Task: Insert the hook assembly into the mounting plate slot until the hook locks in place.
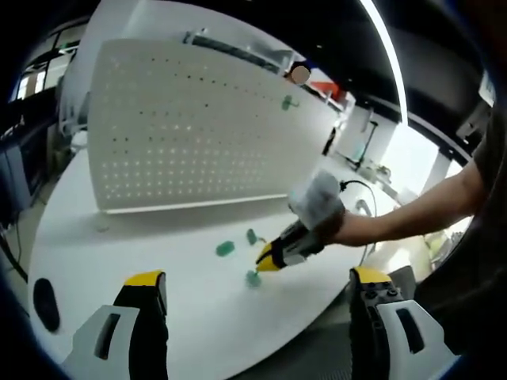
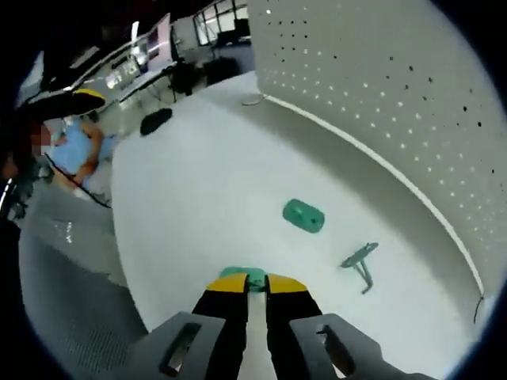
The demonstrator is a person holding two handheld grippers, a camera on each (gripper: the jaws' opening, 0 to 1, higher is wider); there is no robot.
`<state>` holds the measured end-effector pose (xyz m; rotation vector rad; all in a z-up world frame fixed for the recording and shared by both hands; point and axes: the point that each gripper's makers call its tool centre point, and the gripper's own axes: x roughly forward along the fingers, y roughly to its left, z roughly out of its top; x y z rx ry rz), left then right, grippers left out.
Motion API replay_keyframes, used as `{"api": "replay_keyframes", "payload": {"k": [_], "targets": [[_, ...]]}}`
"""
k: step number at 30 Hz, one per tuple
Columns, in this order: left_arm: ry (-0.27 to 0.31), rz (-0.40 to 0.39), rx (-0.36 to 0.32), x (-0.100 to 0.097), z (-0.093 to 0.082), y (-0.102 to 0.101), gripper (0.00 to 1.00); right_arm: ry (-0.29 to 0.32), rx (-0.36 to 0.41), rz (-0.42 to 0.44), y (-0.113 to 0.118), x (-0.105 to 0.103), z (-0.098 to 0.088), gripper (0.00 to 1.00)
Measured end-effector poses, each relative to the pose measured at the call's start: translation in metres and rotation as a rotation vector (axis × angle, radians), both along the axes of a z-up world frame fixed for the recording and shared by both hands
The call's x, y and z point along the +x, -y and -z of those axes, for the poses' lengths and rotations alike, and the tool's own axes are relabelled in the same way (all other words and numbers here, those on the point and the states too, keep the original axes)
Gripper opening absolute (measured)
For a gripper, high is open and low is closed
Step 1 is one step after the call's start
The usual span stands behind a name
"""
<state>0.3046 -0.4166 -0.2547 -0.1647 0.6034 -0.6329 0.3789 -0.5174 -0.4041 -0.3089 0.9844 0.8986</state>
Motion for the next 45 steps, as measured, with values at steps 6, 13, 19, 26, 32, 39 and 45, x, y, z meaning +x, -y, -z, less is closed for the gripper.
{"api": "replay_keyframes", "payload": {"k": [6, 13, 19, 26, 32, 39, 45], "targets": [[0.001, 0.0, -0.002, -0.001, 0.0, 0.001, 0.97, 0.076, -0.134, -0.039, 0.016, 0.006, 0.0, 0.06], [0.005, 0.005, -0.003, -0.001, -0.001, 0.001, 0.97, 0.155, -0.212, -0.087, 0.025, 0.015, 0.002, 0.06], [0.008, 0.001, -0.005, -0.001, -0.002, 0.0, 0.97, 0.234, -0.299, -0.16, 0.035, 0.02, 0.004, 0.07], [0.01, 0.002, -0.008, -0.002, -0.002, 0.001, 0.97, 0.226, -0.311, -0.185, 0.035, 0.016, 0.009, 0.08], [0.011, 0.001, -0.01, -0.002, -0.003, 0.0, 0.97, 0.171, -0.226, -0.149, 0.028, 0.01, 0.009, 0.18], [0.012, 0.001, -0.008, -0.003, -0.003, -0.001, 0.97, 0.131, -0.074, -0.122, 0.028, 0.008, -0.013, 0.25], [0.015, 0.004, -0.009, -0.002, -0.004, 0.001, 0.97, 0.175, -0.055, -0.209, 0.038, 0.011, -0.018, 0.22]]}}
